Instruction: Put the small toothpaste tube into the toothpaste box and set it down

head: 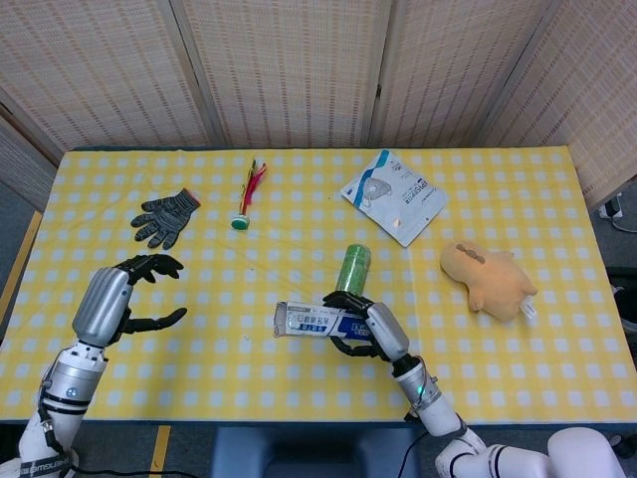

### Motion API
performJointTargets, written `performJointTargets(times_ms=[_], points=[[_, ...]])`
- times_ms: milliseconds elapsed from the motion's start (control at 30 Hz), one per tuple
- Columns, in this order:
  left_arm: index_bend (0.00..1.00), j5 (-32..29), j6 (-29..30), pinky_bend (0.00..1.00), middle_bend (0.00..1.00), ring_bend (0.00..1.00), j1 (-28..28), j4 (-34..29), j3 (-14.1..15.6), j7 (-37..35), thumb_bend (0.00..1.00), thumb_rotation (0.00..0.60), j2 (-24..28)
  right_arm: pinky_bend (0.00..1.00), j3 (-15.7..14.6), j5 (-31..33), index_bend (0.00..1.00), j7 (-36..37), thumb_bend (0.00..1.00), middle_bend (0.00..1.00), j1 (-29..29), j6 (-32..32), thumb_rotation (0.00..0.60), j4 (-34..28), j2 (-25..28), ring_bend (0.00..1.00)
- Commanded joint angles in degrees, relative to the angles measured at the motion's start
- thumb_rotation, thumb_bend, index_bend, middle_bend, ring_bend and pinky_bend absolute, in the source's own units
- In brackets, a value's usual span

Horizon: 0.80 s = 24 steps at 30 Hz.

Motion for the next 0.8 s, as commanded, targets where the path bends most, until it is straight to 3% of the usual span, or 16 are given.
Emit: performJointTargets(times_ms=[33,267,700,800], points=[[0.38,4.3,2.2,0.23,0.35,0.23,3.9,7.8,4.5,0.3,0.19,0.600,1.7,0.38,-1.0,-0.2,0.36,-3.7,0.39,0.31,-0.3,-1.0,0.600,1.0,1.5,0.35],[0.32,6.7,5.1,0.13,0.26,0.14,6.3,16.1,6.2,4.0,0.19,0.600,-0.7,0.37,-2.2,0.3,0.36,-9.6,0.39,0.31,-0.4,-3.6,0.600,3.0,2.1,0.35],[0.28,5.7,4.1,0.13,0.26,0.14,7.0,17.9,5.9,2.4,0.19,0.600,-0.9,0.36,-2.7,1.6,0.36,-10.2,0.39,0.26,-0.4,-7.0,0.600,5.7,1.3,0.32],[0.27,5.7,4.1,0.13,0.26,0.14,7.2,17.5,5.9,2.1,0.19,0.600,-0.7,0.31,-2.9,1.2,0.27,-10.2,0.39,0.18,-0.2,-7.0,0.600,4.6,2.6,0.26]])
